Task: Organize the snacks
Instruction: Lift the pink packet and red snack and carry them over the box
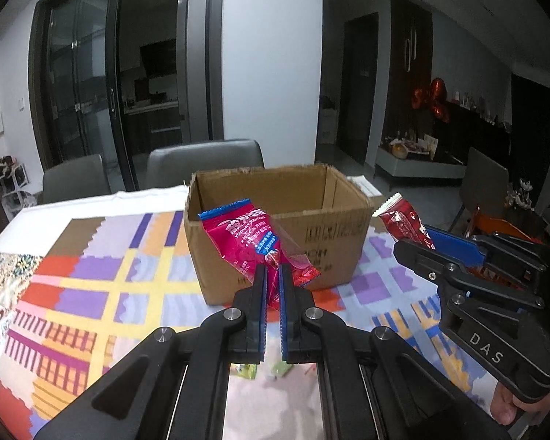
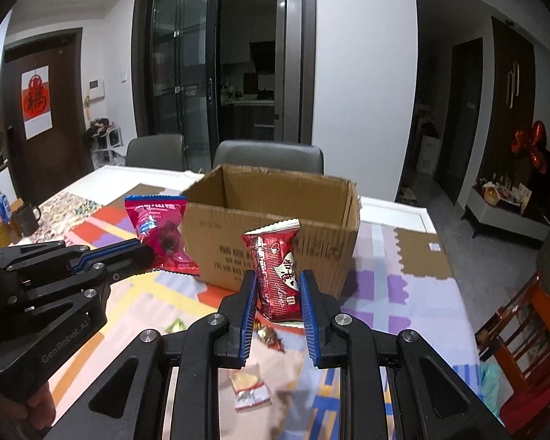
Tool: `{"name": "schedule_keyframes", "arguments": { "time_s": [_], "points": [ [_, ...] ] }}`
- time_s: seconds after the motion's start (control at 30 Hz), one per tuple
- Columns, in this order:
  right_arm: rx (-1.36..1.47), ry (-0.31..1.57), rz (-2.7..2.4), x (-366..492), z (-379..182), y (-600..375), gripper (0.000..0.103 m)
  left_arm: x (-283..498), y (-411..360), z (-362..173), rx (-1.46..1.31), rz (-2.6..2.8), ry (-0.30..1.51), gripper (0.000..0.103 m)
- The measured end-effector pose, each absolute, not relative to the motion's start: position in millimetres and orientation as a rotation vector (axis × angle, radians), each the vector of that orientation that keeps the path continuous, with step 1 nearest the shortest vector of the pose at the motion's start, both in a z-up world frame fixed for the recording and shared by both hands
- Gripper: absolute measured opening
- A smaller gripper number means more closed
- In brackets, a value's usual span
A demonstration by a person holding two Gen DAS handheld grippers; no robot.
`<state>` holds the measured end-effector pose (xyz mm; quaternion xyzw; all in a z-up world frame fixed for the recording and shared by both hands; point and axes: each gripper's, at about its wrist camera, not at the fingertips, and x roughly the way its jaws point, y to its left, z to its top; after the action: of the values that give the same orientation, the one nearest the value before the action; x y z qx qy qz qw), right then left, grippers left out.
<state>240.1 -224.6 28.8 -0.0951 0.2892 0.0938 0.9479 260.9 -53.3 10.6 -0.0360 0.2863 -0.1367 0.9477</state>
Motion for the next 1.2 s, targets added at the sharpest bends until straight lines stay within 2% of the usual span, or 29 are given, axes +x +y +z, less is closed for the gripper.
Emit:
{"name": "schedule_keyframes", "arguments": {
  "time_s": [0.6, 1.2],
  "points": [
    [-0.193, 0.505, 0.159, 276, 69, -218, 0.025, 309, -44, 49, -0.092, -0.282, 0.515, 0.007],
    [-0.174, 0.491, 0.115, 320, 79, -221, 0.025, 358, -48, 59, -0.081, -0.277, 0.500, 0.007]
  ]
}}
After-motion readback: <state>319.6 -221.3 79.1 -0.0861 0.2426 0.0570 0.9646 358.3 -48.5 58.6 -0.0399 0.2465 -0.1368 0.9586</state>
